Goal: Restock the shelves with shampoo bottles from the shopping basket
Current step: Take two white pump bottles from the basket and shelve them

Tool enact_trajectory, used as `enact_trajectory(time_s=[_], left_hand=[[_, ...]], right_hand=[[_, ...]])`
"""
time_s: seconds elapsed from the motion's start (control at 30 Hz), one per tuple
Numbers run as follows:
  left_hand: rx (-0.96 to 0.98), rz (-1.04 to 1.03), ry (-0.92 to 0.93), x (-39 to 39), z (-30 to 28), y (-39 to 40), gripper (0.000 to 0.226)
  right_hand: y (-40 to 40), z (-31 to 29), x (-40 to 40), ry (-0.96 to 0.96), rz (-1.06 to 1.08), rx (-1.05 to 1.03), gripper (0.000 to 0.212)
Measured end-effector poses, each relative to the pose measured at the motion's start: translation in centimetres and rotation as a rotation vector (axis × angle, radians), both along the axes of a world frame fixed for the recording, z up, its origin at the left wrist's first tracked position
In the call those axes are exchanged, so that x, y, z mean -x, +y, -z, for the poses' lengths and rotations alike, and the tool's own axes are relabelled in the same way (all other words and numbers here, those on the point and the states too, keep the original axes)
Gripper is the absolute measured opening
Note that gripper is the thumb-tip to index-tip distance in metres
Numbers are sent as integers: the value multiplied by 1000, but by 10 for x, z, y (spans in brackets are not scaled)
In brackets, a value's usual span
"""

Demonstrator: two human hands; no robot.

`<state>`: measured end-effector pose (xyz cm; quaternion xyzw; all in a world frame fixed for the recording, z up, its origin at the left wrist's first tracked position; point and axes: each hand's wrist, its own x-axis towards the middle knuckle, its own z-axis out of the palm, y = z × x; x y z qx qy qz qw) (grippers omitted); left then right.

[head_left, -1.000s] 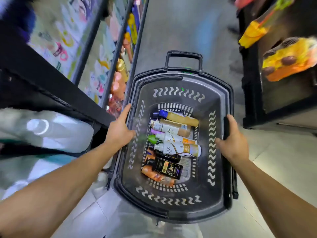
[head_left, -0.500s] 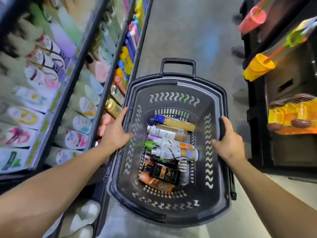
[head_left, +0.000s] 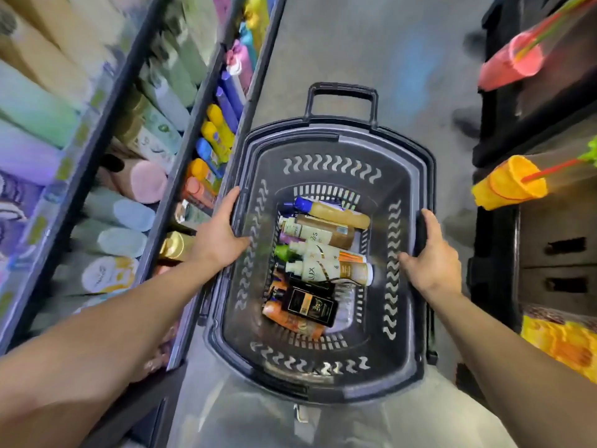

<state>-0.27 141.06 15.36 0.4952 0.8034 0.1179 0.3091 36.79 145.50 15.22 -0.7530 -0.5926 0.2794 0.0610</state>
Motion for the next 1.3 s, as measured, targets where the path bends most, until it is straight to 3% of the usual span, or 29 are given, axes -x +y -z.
enact_trajectory(time_s=[0.4, 0.67, 0.97, 1.3], left_hand=[[102, -30, 27, 23, 109, 196, 107], [147, -136, 54, 40, 202, 283, 109], [120, -141, 76, 77, 278, 344, 101], [38, -104, 32, 99, 310, 357, 100]], right_hand=[[204, 106, 39, -31, 7, 115, 92], [304, 199, 64, 49, 25, 185, 90], [368, 280, 108, 57, 37, 182, 87], [374, 305, 131, 31, 17, 158, 89]])
